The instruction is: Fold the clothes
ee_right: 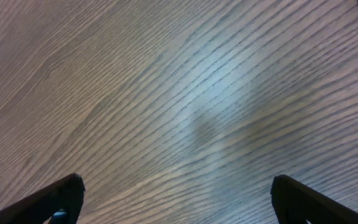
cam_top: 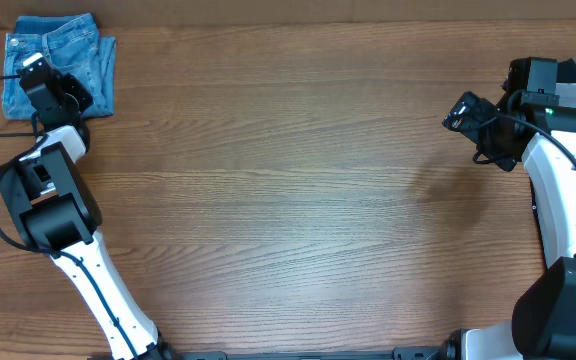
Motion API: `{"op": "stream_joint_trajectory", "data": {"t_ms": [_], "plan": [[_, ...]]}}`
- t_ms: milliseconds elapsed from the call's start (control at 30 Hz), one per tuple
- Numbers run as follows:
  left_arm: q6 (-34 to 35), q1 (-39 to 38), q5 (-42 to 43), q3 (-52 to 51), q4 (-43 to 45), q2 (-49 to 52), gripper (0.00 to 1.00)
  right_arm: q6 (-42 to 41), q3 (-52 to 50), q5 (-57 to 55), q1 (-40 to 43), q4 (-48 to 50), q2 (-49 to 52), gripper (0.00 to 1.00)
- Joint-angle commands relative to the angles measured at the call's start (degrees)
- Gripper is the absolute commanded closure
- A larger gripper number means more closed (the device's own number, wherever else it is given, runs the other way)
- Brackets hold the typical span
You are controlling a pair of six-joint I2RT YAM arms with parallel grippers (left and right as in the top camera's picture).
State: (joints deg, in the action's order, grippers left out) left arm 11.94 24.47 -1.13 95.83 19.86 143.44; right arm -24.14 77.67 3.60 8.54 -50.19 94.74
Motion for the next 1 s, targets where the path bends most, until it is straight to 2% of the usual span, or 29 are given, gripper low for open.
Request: {"op": "stream_joint_trajectory", "data": {"t_ms": [0, 33, 300, 600, 767, 967], "plan": [[0.1, 0.6, 1.5, -2.9, -6.5, 7.6, 0.04, 0.1, 0.3, -0.5, -0.2, 0.2, -0.1, 0.0], [0.1, 0.6, 2.3, -2.8, -7.4, 7.5, 0.0, 0.1, 0.3, -0.5, -0.2, 0.2, -0.1, 0.0], [2.5, 0.6, 5.6, -2.7, -17.4, 2.1, 0.0, 0.1, 0.3, -0.5, -0.2, 0.2, -0.1, 0.0], [2.4, 0.6, 5.8, -2.7, -29.7, -14.9, 0.0, 0.1, 0.3, -0.5, -0.2, 0.2, -0.1, 0.0], [2.4, 0.6, 11.9, -2.7, -44.6, -30.8, 0.0, 0.1, 0.3, -0.5, -0.2, 0.2, -0.1, 0.0], [3.8, 0.6, 15.1, -2.7, -62.8, -46.2, 0.0, 0.1, 0.3, -0.5, -0.2, 0.2, -0.1, 0.0]]}}
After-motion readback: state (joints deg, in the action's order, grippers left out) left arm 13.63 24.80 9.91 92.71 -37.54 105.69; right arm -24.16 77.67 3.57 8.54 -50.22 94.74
